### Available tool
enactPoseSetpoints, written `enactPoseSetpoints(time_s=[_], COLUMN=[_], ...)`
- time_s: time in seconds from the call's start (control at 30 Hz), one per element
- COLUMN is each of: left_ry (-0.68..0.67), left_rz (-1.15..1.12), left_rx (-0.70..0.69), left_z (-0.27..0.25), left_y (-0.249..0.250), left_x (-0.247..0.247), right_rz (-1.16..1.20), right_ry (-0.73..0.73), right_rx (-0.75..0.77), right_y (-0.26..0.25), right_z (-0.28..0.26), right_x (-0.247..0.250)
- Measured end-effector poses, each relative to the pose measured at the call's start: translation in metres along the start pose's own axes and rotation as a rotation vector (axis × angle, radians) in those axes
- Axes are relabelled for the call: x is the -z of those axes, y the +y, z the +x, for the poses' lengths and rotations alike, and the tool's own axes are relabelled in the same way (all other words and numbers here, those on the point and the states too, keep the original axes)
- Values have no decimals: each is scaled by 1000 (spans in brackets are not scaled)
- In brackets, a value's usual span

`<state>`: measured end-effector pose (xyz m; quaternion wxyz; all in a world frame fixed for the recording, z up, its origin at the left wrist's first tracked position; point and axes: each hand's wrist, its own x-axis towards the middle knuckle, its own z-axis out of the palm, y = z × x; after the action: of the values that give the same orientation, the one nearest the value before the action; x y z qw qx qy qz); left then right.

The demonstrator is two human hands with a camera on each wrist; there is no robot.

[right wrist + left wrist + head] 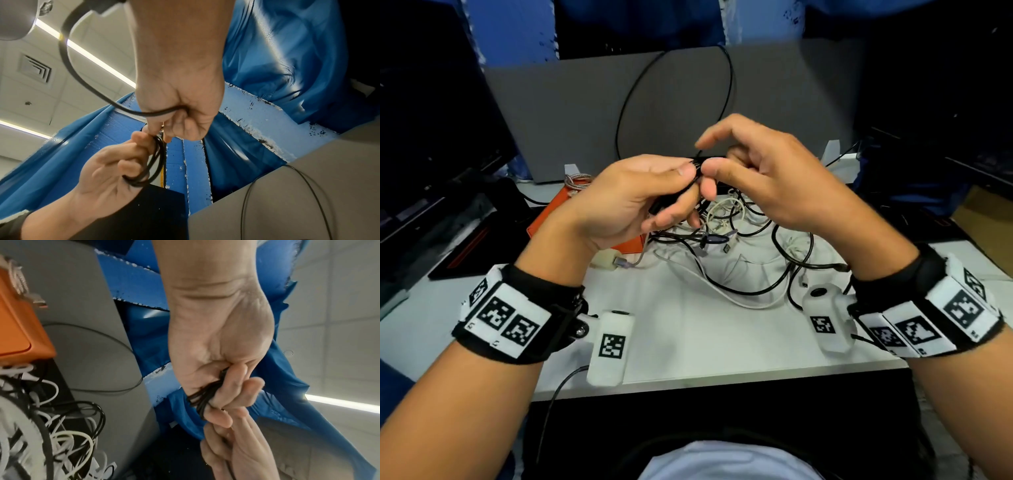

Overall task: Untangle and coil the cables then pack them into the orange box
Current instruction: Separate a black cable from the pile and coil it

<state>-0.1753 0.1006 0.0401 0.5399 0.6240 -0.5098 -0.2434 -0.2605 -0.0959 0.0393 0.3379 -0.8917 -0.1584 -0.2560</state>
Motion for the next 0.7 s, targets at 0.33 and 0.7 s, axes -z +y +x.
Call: enactPoseSetpoints(time_s=[0.33, 0.7], left_ry=[11, 258], left_rz=[-310, -479], left_rx=[-6, -216], left_z=[4, 6], left_y=[4, 18], left_x=[-28, -35], right_rz=[-8, 98], right_ry=[106, 119], right_rx=[38, -20], right_y=[3, 9], right_z=[-3, 5], right_x=[-8, -5])
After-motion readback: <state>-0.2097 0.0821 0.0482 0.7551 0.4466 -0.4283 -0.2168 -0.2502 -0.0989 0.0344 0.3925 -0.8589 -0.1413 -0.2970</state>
